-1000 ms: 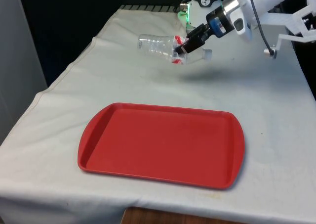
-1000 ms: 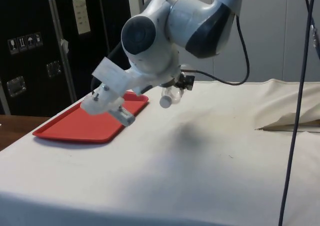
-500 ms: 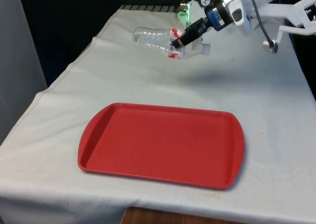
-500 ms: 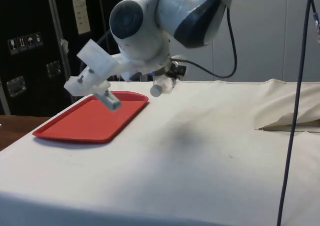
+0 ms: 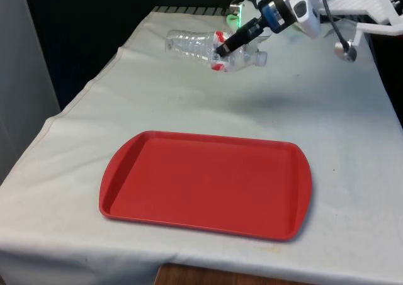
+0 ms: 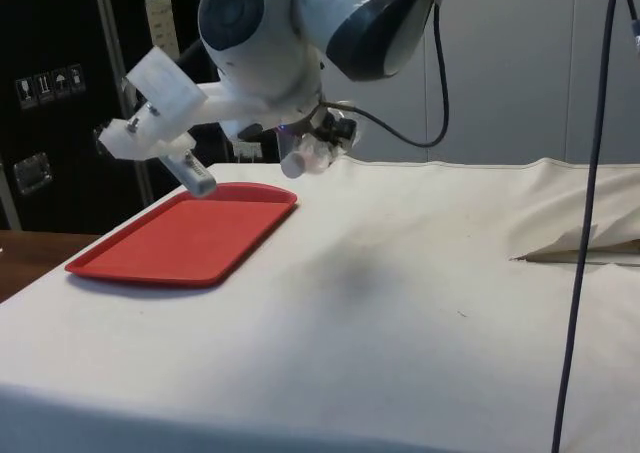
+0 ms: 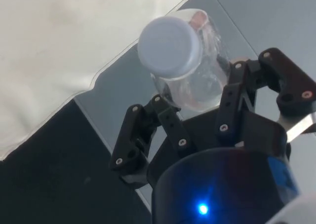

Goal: Place the bottle upright on the tray.

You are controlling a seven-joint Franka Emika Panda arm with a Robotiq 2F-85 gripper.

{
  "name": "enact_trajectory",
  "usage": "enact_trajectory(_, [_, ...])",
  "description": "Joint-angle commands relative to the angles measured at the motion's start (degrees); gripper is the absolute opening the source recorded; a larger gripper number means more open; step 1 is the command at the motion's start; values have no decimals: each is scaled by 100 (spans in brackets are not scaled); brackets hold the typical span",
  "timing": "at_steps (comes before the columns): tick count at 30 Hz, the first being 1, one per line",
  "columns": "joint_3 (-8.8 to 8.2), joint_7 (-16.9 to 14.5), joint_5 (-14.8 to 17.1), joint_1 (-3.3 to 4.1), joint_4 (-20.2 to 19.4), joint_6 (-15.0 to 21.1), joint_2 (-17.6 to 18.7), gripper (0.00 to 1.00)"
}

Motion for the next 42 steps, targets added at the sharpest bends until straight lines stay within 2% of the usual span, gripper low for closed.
enact_trajectory(1, [-6, 0, 46, -17, 40, 40, 6, 14])
enact_trajectory(3, [-6, 29, 11, -6, 40, 17, 0, 14])
enact_trajectory(4, [-11, 29, 57, -29, 86, 63, 17, 14])
enact_trajectory(9, [-34, 86, 86, -52, 252, 120, 74, 14])
enact_trajectory(11, [-29, 92, 69, -34, 235, 74, 57, 14])
enact_trajectory(13, [-40, 132, 103, -63, 384, 138, 132, 14])
enact_trajectory(18, [-52, 218, 115, -74, 544, 201, 223, 14])
enact_trajectory(21, [-69, 258, 92, -57, 567, 189, 241, 14])
enact_trajectory(22, [-69, 281, 120, -80, 642, 275, 286, 14])
enact_trajectory(30, [-103, 413, 160, -126, 911, 516, 464, 14])
enact_trajectory(32, [-115, 435, 132, -103, 917, 498, 470, 14])
enact_trajectory(33, [-115, 441, 172, -132, 974, 584, 504, 14])
enact_trajectory(40, [-189, 510, 229, -149, 1220, 882, 665, 14])
enact_trajectory(41, [-195, 516, 201, -120, 1175, 802, 636, 14])
enact_trajectory(42, [-201, 516, 235, -149, 1238, 922, 682, 14])
